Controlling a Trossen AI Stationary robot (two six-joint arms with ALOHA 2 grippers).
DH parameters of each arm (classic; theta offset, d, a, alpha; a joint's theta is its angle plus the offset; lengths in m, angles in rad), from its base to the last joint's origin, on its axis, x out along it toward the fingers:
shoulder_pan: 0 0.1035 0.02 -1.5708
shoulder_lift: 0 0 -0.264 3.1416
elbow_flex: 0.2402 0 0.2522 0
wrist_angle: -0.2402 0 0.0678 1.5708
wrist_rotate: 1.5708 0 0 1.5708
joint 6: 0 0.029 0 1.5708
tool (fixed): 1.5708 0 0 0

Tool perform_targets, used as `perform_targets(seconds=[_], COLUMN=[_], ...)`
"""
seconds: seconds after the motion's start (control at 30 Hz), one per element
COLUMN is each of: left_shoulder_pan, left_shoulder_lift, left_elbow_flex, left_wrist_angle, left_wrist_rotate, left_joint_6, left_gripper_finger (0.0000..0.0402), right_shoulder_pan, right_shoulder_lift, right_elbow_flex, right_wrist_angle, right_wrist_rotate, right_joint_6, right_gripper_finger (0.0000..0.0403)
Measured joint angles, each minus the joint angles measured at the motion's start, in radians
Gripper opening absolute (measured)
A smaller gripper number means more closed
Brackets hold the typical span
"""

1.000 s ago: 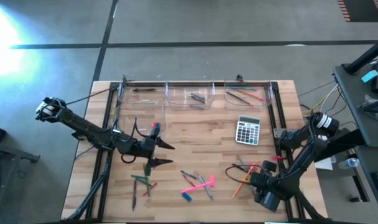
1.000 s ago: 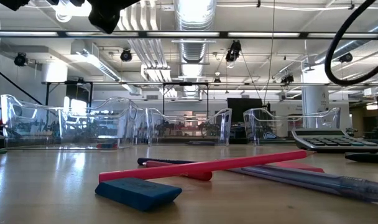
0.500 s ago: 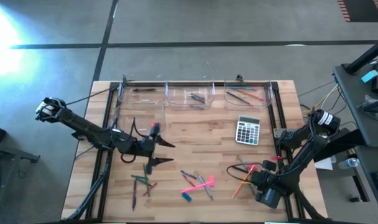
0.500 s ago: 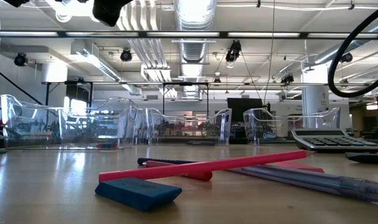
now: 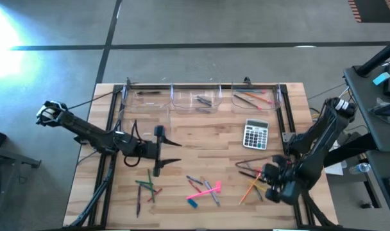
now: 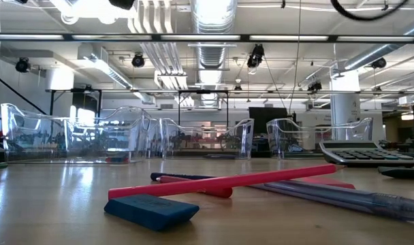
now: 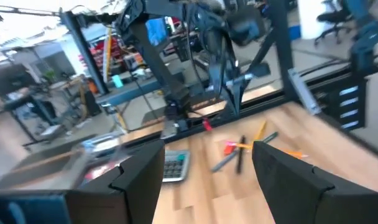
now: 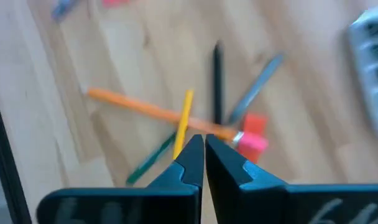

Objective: Sort crayons/erasers/pens/pencils in bins
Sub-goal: Put the yellow pencil into the top right transparent bin

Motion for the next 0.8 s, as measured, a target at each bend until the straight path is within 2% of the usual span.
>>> perform_targets(seconds=[0.27, 0.47, 0.67, 0.8], left_shoulder_pan=[0.084, 0.139, 0.142, 0.141], left_shoulder_lift=[0.0, -0.001, -0.001, -0.001], left_elbow_flex=[0.0, 0.0, 0.0, 0.0], left_wrist_angle=[-0.001, -0.001, -0.001, -0.001], left_wrist_rotate=[-0.006, -0.006, -0.005, -0.005], left_joint_6=[0.099, 0.1, 0.089, -0.042], left_gripper_finger=[0.0228, 0.0228, 0.0228, 0.0228], right_shoulder_pan=[-0.202, -0.319, -0.333, -0.317], right_shoulder_lift=[-0.167, -0.202, -0.175, -0.113], right_elbow_flex=[0.008, -0.004, -0.015, -0.031], right_wrist_angle=[-0.087, -0.087, -0.084, -0.042], right_wrist_rotate=[0.01, 0.009, 0.006, -0.047], right_joint_6=[-0.189, -0.292, -0.297, -0.244], right_gripper_finger=[0.0008, 0.0009, 0.0009, 0.0017])
